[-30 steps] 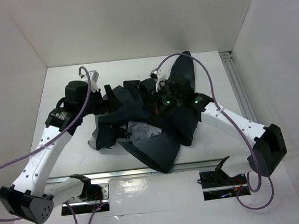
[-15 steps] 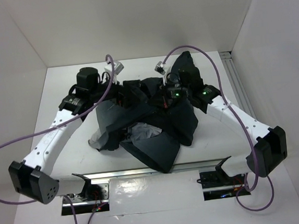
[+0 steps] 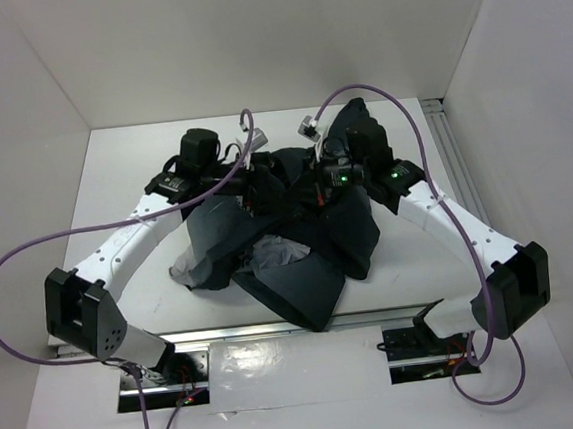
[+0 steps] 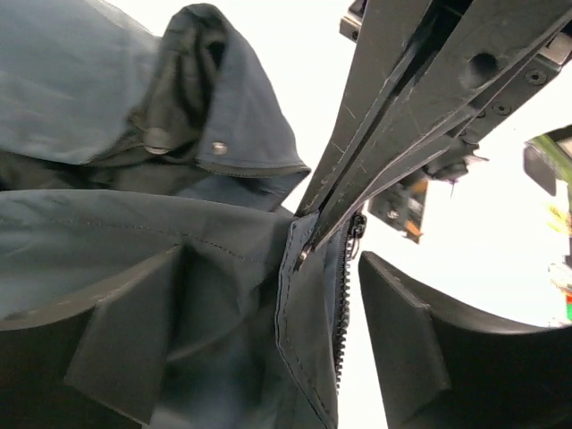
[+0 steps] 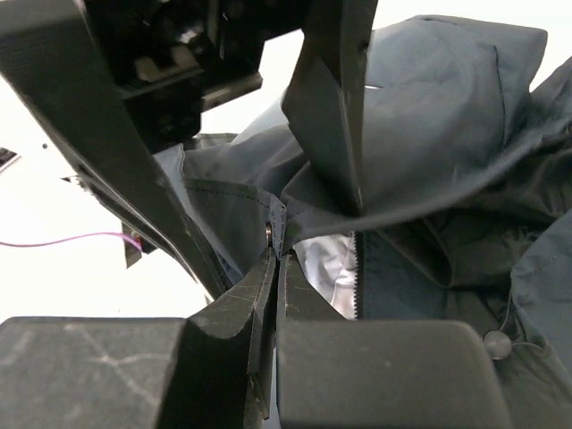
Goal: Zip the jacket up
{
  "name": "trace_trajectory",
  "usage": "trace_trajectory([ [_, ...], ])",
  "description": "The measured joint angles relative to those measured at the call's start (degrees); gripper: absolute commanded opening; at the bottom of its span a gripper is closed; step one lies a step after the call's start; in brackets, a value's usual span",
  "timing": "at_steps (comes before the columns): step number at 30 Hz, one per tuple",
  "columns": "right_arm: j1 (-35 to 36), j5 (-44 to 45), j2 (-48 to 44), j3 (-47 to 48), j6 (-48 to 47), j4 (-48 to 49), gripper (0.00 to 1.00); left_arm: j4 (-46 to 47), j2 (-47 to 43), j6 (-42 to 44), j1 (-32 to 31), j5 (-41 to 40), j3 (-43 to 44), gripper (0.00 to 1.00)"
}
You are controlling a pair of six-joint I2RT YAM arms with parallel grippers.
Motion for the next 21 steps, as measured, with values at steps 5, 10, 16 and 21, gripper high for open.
trace_trajectory([
  [5, 0.0, -0.9, 0.1, 0.0, 0.4, 0.1, 0.00, 0.8, 1.4, -0.8, 0.0, 4.0, 0.0, 0.64],
  [10, 0.0, -1.0, 0.3, 0.0, 1.1, 0.7, 0.00, 3.1, 1.4, -1.2, 0.0, 5.9, 0.0, 0.25],
  [16, -0.7, 3.1, 0.5, 0.0, 2.4, 0.5, 0.69, 3.2, 1.8, -3.3, 0.4, 8.1, -0.1, 0.00],
  [21, -2.1, 12.7, -1.2, -0.4, 4.7, -0.9, 0.96, 4.4, 2.0, -4.5, 2.5, 7.9, -2.0, 0.00],
])
